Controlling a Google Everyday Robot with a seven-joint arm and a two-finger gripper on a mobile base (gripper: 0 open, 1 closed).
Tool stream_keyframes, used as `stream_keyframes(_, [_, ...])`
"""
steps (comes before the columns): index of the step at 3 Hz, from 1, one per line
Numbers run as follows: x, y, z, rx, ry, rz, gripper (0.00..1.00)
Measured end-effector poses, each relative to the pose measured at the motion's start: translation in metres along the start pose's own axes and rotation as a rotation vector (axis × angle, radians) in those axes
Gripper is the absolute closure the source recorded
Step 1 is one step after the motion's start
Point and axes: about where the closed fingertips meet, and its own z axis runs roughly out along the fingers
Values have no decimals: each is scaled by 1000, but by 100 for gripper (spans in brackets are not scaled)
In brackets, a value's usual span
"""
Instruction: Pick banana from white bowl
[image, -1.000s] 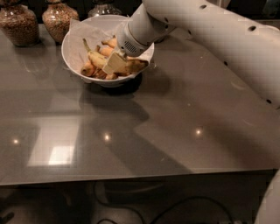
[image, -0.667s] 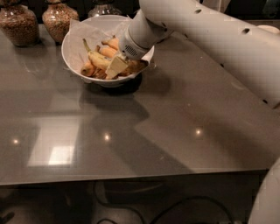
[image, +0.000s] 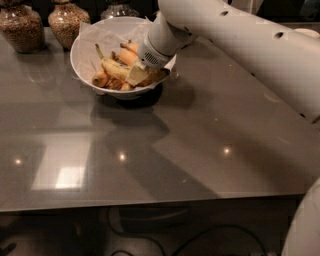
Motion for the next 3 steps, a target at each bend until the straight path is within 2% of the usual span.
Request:
stream_keyframes(1, [5, 2, -1, 7, 14, 1, 85])
stream_keyframes(2, [4, 3, -3, 9, 15, -2, 100])
stream_keyframes(3, [-5, 8, -13, 16, -6, -26, 100])
